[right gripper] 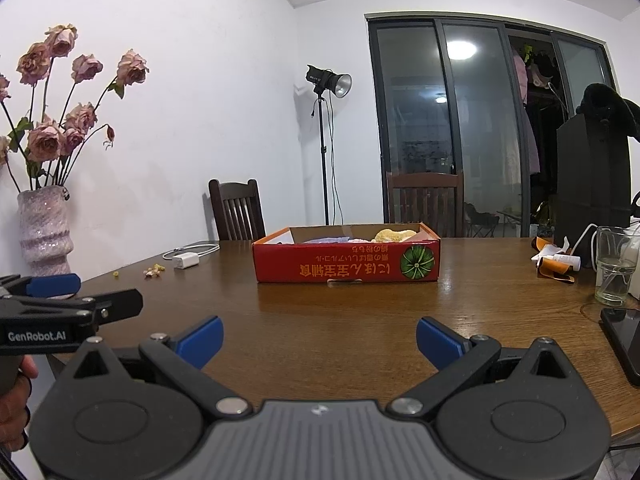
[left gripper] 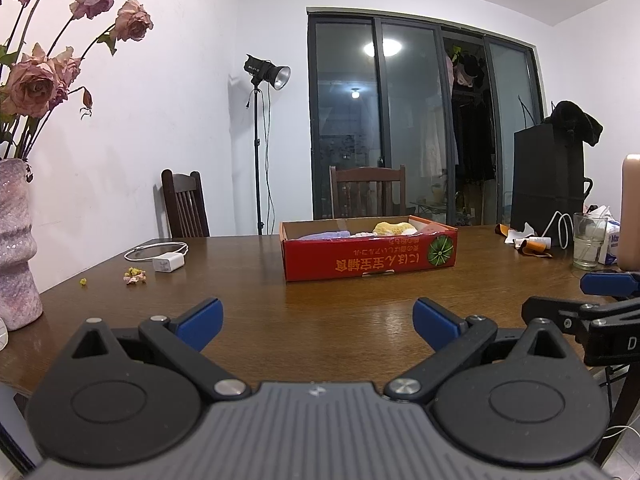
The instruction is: Organize soft objects
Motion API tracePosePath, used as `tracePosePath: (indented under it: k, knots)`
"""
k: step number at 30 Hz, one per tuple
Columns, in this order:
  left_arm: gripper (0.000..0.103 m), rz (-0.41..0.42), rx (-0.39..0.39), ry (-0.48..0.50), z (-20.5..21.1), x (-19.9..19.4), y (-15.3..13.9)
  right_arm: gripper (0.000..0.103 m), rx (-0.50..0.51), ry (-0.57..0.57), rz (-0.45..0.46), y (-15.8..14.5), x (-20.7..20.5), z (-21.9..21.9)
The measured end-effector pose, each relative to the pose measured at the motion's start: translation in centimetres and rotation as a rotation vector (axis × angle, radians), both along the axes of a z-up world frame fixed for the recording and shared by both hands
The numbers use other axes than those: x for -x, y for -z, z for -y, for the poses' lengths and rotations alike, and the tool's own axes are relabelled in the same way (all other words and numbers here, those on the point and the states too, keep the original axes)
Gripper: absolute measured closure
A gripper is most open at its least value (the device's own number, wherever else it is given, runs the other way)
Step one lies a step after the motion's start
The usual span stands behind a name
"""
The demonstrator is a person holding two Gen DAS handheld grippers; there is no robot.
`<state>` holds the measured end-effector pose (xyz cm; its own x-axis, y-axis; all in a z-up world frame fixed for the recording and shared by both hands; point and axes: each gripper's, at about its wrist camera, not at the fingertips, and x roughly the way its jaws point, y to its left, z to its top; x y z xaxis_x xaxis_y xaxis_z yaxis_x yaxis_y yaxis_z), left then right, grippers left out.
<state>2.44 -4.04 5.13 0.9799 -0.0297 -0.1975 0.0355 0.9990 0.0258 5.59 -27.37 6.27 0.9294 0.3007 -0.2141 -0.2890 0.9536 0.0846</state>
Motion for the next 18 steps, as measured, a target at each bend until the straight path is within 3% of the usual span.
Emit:
tracePosePath:
  k: [18]
  knots:
    - [0.000,0.013,0.026,0.006,-0.85,0.14,0.04,0.000,0.003,-0.002,-0.004,0.03,-0.02,-0.10]
